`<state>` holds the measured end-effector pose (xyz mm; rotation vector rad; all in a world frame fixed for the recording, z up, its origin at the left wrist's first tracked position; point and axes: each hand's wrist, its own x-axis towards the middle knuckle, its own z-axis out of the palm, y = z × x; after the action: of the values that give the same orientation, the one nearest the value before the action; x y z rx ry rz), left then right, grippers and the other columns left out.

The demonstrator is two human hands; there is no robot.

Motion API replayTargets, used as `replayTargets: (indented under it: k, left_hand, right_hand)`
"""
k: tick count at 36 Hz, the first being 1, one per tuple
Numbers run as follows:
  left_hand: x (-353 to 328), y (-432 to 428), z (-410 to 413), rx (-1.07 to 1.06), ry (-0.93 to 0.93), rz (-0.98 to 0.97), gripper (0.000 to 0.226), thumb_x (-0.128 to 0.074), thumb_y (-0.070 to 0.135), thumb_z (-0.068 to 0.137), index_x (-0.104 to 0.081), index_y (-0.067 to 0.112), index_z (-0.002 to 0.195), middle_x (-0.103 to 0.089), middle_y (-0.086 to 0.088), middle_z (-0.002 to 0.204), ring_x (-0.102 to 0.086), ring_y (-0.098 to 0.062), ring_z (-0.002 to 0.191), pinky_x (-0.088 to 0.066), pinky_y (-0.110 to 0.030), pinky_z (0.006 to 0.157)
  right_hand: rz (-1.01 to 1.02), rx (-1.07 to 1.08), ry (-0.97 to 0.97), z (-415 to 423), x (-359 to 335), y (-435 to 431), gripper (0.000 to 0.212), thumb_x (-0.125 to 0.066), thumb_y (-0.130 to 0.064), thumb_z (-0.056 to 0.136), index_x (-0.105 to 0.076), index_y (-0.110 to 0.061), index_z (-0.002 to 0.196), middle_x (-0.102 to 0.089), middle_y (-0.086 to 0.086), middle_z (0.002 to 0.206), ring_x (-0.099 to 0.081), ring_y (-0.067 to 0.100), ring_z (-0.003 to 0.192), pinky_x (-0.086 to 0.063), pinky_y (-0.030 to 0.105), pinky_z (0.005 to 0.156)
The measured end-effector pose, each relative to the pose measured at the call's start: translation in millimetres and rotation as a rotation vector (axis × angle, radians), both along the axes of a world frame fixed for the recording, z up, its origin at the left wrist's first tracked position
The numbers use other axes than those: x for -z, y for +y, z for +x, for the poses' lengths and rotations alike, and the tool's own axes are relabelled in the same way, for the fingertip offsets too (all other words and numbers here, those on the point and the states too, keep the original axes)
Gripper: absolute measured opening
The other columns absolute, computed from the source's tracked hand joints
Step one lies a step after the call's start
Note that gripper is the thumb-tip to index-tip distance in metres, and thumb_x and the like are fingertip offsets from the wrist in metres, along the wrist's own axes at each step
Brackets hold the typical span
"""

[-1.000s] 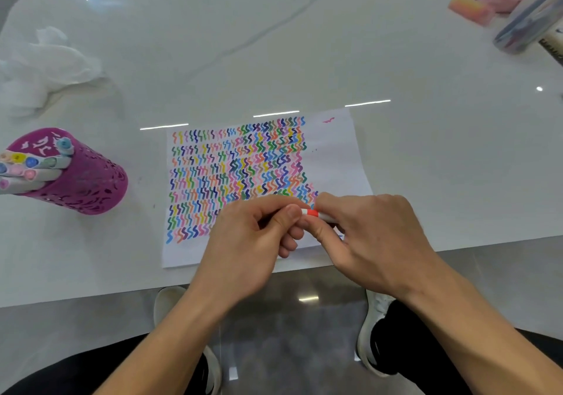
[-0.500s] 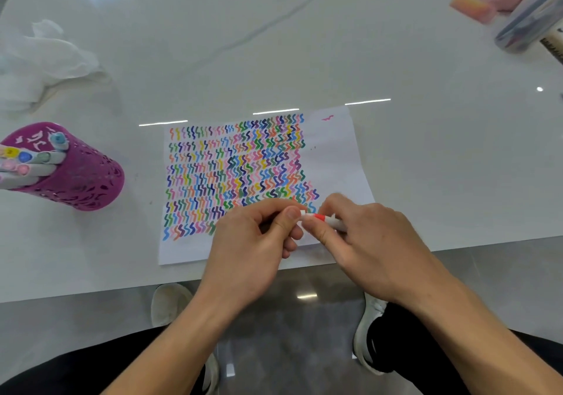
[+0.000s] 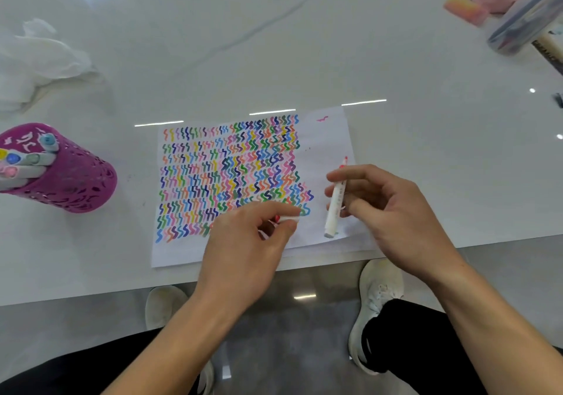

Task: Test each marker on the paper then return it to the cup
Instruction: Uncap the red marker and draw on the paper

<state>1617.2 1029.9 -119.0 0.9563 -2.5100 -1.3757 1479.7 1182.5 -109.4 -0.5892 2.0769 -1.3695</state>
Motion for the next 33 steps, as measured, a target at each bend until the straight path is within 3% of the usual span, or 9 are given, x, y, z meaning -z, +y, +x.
replayTargets:
  k: [6, 9, 12, 14, 17, 20, 23, 28, 33]
  left_hand:
    - [3, 6, 0, 0.11, -0.038, -0.166, 0.013, -0.072, 0.038, 0.09, -0.078, 0.04, 0.101, -0.063, 0.021, 0.079, -0.059, 0.001, 0.076, -0.039, -0.009, 0.069]
    - [4, 8, 1, 0.134, -0.044, -0.185, 0.013, -0.071, 0.036, 0.091, -0.078, 0.039, 0.102, -0.062, 0.02, 0.08, -0.058, 0.002, 0.08, -0.038, -0.006, 0.071]
    - [6, 9, 1, 0.138, -0.057, -0.182, 0.013, -0.07, 0.034, 0.092, -0.077, 0.037, 0.102, -0.061, 0.019, 0.082, -0.057, 0.003, 0.083, -0.036, -0.004, 0.071]
    - [7, 9, 1, 0.14, -0.073, -0.171, 0.013, -0.069, 0.034, 0.093, -0.077, 0.037, 0.104, -0.06, 0.019, 0.084, -0.057, 0.003, 0.082, -0.037, -0.003, 0.07]
    - [7, 10, 0, 0.153, -0.094, -0.169, 0.015, -0.066, 0.036, 0.095, -0.075, 0.037, 0.107, -0.057, 0.021, 0.086, -0.056, 0.006, 0.081, -0.036, -0.001, 0.07]
    - [7, 11, -1, 0.161, -0.105, -0.186, 0.015, -0.064, 0.038, 0.096, -0.074, 0.037, 0.108, -0.053, 0.023, 0.087, -0.054, 0.008, 0.08, -0.034, 0.002, 0.07]
    - [8, 12, 0, 0.168, -0.101, -0.204, 0.015, -0.064, 0.036, 0.097, -0.074, 0.037, 0.109, -0.052, 0.023, 0.087, -0.052, 0.009, 0.077, -0.035, 0.001, 0.07]
    - [10, 14, 0, 0.16, -0.095, -0.24, 0.017, -0.062, 0.035, 0.098, -0.074, 0.036, 0.11, -0.052, 0.022, 0.088, -0.05, 0.001, 0.076, -0.034, 0.0, 0.073]
    - [11, 15, 0, 0.159, -0.081, -0.266, 0.02, -0.062, 0.033, 0.098, -0.074, 0.035, 0.114, -0.052, 0.021, 0.089, -0.049, 0.0, 0.078, -0.033, 0.0, 0.073]
  right_hand:
    - [0.026, -0.068, 0.041, 1, 8, 1, 0.03, -0.077, -0.003, 0.088, -0.074, -0.031, 0.099, -0.075, 0.001, 0.088, -0.073, 0.025, 0.086, -0.06, 0.043, 0.087]
    - [0.025, -0.065, 0.085, 4, 11, 0, 0.017, -0.08, -0.02, 0.09, -0.072, -0.033, 0.096, -0.072, -0.002, 0.083, -0.067, 0.023, 0.079, -0.054, 0.033, 0.074]
    - [0.04, -0.085, 0.177, 7, 9, 2, 0.007, -0.071, -0.026, 0.098, -0.071, -0.032, 0.093, -0.071, -0.009, 0.086, -0.063, 0.011, 0.075, -0.045, 0.017, 0.065]
    - [0.032, -0.098, 0.175, 8, 8, 4, 0.008, -0.069, -0.028, 0.1, -0.07, -0.032, 0.093, -0.072, -0.009, 0.09, -0.065, 0.013, 0.079, -0.05, 0.024, 0.069]
    - [0.002, -0.08, 0.118, 9, 9, 4, 0.01, -0.067, -0.027, 0.101, -0.07, -0.031, 0.092, -0.072, -0.007, 0.085, -0.067, 0.017, 0.077, -0.057, 0.046, 0.072]
    - [-0.03, -0.054, 0.062, 9, 7, 1, 0.009, -0.065, -0.023, 0.101, -0.071, -0.03, 0.101, -0.072, -0.003, 0.075, -0.072, 0.017, 0.073, -0.058, 0.043, 0.073]
    - [-0.049, -0.03, 0.018, 10, 8, 0, 0.013, -0.067, -0.016, 0.099, -0.07, -0.025, 0.108, -0.079, -0.001, 0.083, -0.078, 0.017, 0.081, -0.062, 0.044, 0.082]
    - [-0.045, 0.034, 0.026, 13, 16, -4, 0.008, -0.071, -0.012, 0.096, -0.074, -0.018, 0.097, -0.08, 0.0, 0.085, -0.079, 0.016, 0.08, -0.064, 0.05, 0.08]
    - [-0.02, 0.094, 0.046, 16, 25, -7, 0.006, -0.073, -0.022, 0.093, -0.071, -0.023, 0.087, -0.078, 0.0, 0.08, -0.078, 0.02, 0.073, -0.063, 0.055, 0.074]
